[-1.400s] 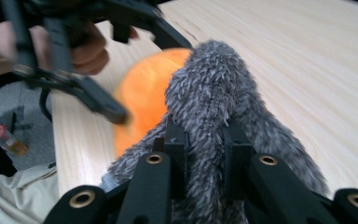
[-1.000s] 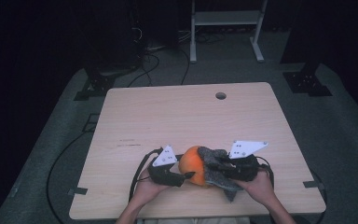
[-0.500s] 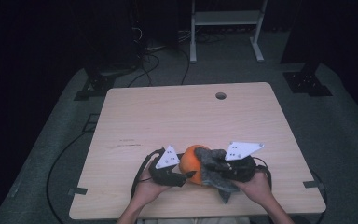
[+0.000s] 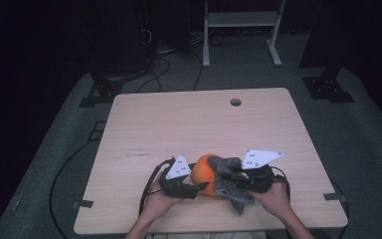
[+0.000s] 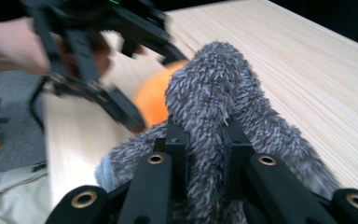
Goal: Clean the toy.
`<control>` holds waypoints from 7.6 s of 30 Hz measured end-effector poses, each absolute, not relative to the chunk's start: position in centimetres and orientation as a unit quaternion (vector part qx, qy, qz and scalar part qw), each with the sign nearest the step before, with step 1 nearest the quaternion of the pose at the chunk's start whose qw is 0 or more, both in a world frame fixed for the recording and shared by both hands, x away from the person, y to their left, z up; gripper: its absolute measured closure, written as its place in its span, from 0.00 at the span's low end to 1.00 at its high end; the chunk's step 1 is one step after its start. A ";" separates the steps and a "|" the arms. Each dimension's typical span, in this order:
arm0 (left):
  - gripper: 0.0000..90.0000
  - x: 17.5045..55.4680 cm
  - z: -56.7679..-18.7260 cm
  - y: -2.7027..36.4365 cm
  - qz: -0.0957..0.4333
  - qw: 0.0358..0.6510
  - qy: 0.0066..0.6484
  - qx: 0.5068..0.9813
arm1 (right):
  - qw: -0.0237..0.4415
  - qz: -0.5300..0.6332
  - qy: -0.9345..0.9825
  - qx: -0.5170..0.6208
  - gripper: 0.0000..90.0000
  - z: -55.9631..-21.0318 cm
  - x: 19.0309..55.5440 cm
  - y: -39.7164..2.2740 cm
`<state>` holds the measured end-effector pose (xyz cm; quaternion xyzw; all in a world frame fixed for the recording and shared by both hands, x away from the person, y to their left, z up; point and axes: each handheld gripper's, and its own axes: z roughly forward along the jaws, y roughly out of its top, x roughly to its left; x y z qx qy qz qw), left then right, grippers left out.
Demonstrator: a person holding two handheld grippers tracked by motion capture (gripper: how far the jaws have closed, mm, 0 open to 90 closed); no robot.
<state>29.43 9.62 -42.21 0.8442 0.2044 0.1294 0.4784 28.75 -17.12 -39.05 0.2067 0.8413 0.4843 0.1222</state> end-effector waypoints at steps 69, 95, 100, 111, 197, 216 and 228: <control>0.34 31.7 -43.7 13.6 0.095 0.487 0.309 0.812 | 0.069 0.426 0.869 0.242 0.84 -42.7 30.3 -15.7; 0.31 31.2 -43.5 13.2 0.089 0.492 0.252 0.828 | 0.045 0.435 0.867 0.239 0.84 -42.7 30.1 -16.5; 0.31 30.9 -43.7 13.4 0.089 0.494 0.245 0.829 | 0.050 0.465 0.851 0.237 0.84 -41.7 30.7 -15.4; 0.22 30.7 -43.5 13.5 0.082 0.500 0.237 0.829 | 0.039 0.467 0.849 0.243 0.83 -41.6 31.0 -15.7; 0.31 29.9 -43.2 13.1 0.118 0.487 0.166 0.849 | 0.028 0.471 0.837 0.277 0.84 -42.7 30.8 -17.4; 0.30 29.5 -43.3 12.7 0.130 0.487 0.152 0.850 | 0.029 0.472 0.839 0.270 0.84 -42.3 30.5 -16.7; 0.29 29.3 -43.4 12.1 0.131 0.490 0.152 0.849 | 0.038 0.465 0.848 0.253 0.84 -42.1 29.9 -16.6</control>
